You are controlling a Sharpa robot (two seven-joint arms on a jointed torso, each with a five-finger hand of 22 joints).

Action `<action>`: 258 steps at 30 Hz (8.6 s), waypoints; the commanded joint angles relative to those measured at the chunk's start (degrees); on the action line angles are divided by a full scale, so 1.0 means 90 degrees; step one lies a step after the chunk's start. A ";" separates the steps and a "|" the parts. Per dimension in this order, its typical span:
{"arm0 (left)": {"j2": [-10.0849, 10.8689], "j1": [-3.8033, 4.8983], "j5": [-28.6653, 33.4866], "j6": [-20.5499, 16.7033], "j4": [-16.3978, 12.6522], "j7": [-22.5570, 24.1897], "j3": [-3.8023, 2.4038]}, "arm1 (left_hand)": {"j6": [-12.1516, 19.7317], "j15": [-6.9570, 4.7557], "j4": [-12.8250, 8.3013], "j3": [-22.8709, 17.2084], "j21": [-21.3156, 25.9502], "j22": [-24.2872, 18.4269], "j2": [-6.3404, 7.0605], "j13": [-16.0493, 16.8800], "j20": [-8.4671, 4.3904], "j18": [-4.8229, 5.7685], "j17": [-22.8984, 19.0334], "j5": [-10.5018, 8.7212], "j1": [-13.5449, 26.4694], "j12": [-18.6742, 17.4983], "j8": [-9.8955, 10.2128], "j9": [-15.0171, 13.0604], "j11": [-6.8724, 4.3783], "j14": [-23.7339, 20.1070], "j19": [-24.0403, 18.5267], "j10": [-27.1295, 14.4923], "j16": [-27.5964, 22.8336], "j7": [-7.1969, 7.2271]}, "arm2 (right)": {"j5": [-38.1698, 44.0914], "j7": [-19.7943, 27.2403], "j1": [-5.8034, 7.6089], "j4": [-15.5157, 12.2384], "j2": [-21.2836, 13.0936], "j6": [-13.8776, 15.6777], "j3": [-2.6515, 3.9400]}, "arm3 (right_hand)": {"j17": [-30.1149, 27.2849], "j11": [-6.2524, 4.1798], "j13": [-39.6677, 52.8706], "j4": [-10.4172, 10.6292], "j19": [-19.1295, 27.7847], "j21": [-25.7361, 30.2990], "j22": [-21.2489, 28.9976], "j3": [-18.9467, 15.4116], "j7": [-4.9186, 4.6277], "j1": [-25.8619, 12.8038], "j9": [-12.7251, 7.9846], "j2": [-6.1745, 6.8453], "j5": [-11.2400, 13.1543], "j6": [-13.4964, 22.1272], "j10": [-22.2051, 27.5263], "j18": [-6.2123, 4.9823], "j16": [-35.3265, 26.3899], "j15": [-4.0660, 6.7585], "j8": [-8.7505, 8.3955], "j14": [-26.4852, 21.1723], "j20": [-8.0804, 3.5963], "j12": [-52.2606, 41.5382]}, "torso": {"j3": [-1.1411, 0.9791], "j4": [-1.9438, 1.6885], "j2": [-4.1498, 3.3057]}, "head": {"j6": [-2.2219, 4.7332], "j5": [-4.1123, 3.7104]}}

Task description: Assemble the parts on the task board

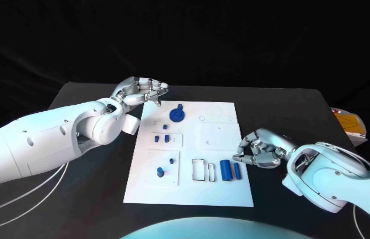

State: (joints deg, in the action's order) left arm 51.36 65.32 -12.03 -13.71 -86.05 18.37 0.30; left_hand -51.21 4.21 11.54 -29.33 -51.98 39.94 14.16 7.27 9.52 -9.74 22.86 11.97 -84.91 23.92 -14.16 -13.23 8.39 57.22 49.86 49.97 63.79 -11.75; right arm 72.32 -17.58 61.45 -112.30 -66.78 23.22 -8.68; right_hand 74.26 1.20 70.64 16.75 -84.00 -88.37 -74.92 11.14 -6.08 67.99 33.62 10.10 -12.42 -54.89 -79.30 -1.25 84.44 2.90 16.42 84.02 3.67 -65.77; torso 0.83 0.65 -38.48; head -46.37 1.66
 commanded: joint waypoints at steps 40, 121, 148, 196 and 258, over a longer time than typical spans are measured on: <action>0.0049 -0.0055 0.0056 0.0126 -0.0040 0.0025 0.0003 | 0.0064 0.0000 0.0017 0.0051 0.0033 -0.0011 -0.0051 0.0013 0.0017 -0.0085 -0.0010 0.0015 0.0036 0.0041 -0.0024 -0.0013 0.0011 -0.0034 -0.0020 -0.0063 -0.0011 0.0000 | 0.1444 -0.1014 -0.0443 0.0080 0.0700 -0.0523 -0.0045 | 0.0064 -0.0062 0.0233 0.0000 -0.0640 -0.0100 -0.1652 -0.0481 0.0108 -0.0325 0.0163 -0.0171 0.0128 -0.0094 -0.0111 0.0121 0.0053 0.0035 0.0200 0.0371 -0.0078 -0.0216 | 0.0017 0.0020 0.0021 | -0.0117 -0.0005; 0.0043 -0.0057 0.0056 0.0160 -0.0053 -0.0023 0.0003 | 0.0081 0.0007 0.0031 0.0077 0.0060 -0.0024 -0.0064 0.0016 0.0025 -0.0084 -0.0014 0.0019 0.0045 0.0084 -0.0035 -0.0016 0.0017 -0.0061 -0.0024 -0.0126 -0.0001 -0.0003 | 0.0527 -0.0984 -0.0516 0.0346 0.1767 -0.0212 -0.0028 | 0.0559 -0.0308 0.0725 0.0011 -0.0666 -0.0182 -0.1675 -0.0603 0.0392 -0.0707 0.0546 -0.0626 -0.0256 -0.0630 -0.0468 0.0139 0.0237 0.0241 0.0678 0.0451 -0.0265 -0.0686 | 0.0019 0.0032 0.0027 | -0.0158 0.0051; 0.0061 -0.0057 0.0056 0.0153 -0.0058 -0.0024 0.0003 | 0.0089 0.0009 0.0026 0.0049 0.0074 -0.0029 -0.0116 0.0017 0.0027 -0.0086 -0.0021 0.0035 0.0008 0.0116 -0.0045 -0.0017 0.0021 -0.0090 -0.0031 -0.0167 -0.0002 -0.0004 | 0.0813 -0.1095 -0.0517 0.0359 0.1817 -0.0118 -0.0027 | 0.0520 -0.0306 0.0679 0.0025 -0.0666 -0.0182 -0.1675 -0.1979 0.0388 -0.1354 0.0750 -0.0690 0.1073 -0.0468 -0.0410 0.0139 0.0210 0.0245 0.0893 0.0438 -0.0279 -0.0510 | 0.0023 0.0029 0.0029 | -0.0182 0.0059; 0.0084 -0.0109 0.0058 0.0094 -0.0065 0.0043 0.0004 | 0.0094 0.0015 0.0035 0.0051 0.0082 -0.0030 -0.0117 0.0018 0.0031 -0.0084 -0.0025 0.0027 0.0017 0.0134 -0.0048 -0.0018 0.0026 -0.0108 -0.0039 -0.0181 -0.0003 -0.0009 | 0.1331 -0.0858 -0.0475 0.0099 0.0065 0.0219 -0.0032 | 0.0596 -0.0177 0.0751 -0.0036 -0.0666 -0.0182 -0.1675 -0.2742 0.0231 0.1068 0.0487 -0.1463 0.0263 -0.0175 -0.0404 0.0139 0.0215 0.0132 0.0480 0.0447 -0.0178 -0.0479 | 0.0024 0.0076 0.0072 | -0.0158 -0.0208; 0.0097 -0.0128 0.0060 0.0096 -0.0087 0.0008 0.0004 | 0.0096 0.0017 0.0035 0.0048 0.0092 -0.0031 -0.0118 0.0021 0.0034 -0.0085 -0.0027 0.0026 0.0010 0.0171 -0.0060 -0.0020 0.0026 -0.0123 -0.0047 -0.0202 0.0008 -0.0007 | 0.1238 -0.0964 -0.0739 -0.0014 0.0839 0.0381 -0.0035 | 0.0741 -0.0215 0.0742 -0.1125 -0.0666 -0.0182 -0.1675 0.3294 0.0256 0.0638 0.0877 -0.0039 -0.0079 -0.0455 -0.0469 0.0139 0.0235 0.0163 0.0344 0.0470 -0.0198 -0.0349 | 0.0033 0.0056 0.0064 | -0.0167 -0.0157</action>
State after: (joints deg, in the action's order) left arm 52.34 64.16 -11.74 -13.22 -86.65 17.96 0.37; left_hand -50.80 4.41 11.85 -29.01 -51.53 39.72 13.47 7.40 9.72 -9.75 22.71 11.97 -84.69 25.25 -14.45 -13.35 8.60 56.61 49.66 48.54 63.79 -11.76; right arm 85.49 -26.54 54.79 -112.28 -59.54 26.06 -8.98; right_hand 74.91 -0.84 74.95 19.26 -84.00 -89.68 -74.93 28.39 -4.04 74.24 40.57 9.74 -13.51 -58.53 -83.58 -0.40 86.43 4.51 18.86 84.01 1.65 -68.63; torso 1.15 1.16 -37.89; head -47.87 0.19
